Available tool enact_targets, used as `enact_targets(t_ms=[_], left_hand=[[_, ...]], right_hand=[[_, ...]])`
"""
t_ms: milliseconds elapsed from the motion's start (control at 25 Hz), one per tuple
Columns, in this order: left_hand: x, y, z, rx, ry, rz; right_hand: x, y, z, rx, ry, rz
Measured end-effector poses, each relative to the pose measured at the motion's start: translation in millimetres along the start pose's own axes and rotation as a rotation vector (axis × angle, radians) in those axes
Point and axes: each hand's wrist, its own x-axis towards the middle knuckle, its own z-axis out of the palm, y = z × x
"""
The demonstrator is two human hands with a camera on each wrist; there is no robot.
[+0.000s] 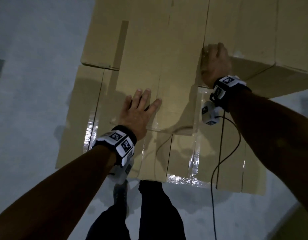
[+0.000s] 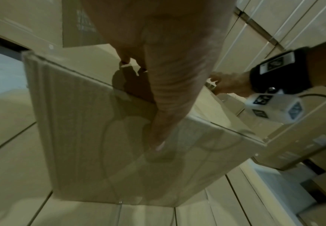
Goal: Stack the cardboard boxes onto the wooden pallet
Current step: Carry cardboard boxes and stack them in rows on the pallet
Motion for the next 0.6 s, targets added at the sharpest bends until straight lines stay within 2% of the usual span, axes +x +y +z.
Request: enact_targets(t_ms=[320,600], left_hand=[[-0.2,-1.7,6.3,0.019,0.075,0.019],[1.1,0.5,-3.4,0.045,0.021,0.051]], right_hand=[[48.9,5.3,-1.9,-0.028,-0.036,0.058],[56.8,14.5,8.2,-0.045,-0.101,0.064]])
